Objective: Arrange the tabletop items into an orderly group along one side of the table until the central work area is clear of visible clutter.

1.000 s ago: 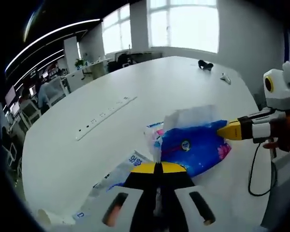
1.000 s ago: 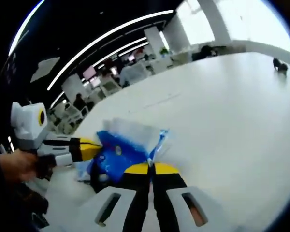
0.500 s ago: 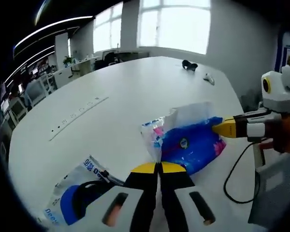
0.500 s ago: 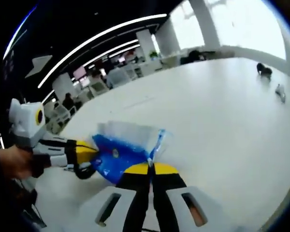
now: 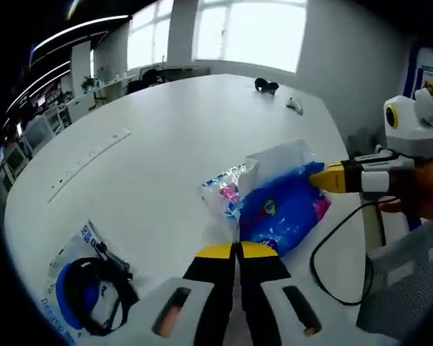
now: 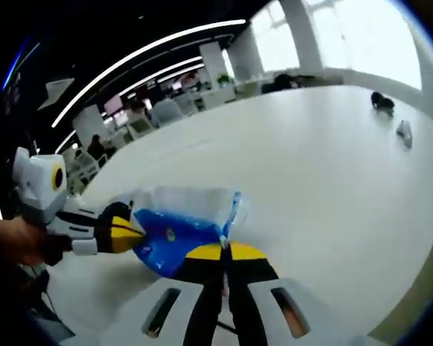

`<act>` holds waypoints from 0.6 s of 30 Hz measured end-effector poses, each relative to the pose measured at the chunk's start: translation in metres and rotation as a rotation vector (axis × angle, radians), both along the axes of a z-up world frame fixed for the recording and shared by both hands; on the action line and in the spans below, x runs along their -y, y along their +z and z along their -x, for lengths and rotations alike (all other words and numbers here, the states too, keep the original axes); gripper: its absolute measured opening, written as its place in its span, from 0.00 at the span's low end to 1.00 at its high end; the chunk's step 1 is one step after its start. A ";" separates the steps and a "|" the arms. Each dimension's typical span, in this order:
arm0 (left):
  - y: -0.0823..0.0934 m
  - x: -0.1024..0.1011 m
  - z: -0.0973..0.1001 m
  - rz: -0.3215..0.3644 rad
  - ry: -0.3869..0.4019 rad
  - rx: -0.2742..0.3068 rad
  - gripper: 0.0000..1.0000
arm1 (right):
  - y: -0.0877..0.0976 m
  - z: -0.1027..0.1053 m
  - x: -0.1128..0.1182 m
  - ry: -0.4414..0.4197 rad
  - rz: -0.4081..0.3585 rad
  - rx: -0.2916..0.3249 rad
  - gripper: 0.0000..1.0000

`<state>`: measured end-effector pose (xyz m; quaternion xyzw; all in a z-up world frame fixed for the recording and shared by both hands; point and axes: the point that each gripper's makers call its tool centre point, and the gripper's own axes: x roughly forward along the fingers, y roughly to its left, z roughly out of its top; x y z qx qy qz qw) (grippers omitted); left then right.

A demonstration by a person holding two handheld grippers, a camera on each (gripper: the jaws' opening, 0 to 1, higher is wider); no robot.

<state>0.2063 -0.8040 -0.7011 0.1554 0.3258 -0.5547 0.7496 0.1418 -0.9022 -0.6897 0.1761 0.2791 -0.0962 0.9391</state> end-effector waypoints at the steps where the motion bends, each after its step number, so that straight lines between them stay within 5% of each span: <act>1: 0.000 0.002 0.003 -0.001 -0.002 -0.004 0.01 | -0.001 0.002 0.002 -0.003 -0.003 -0.001 0.00; 18: -0.023 0.014 0.029 -0.056 -0.030 -0.018 0.01 | -0.022 0.021 0.015 -0.038 -0.025 -0.039 0.00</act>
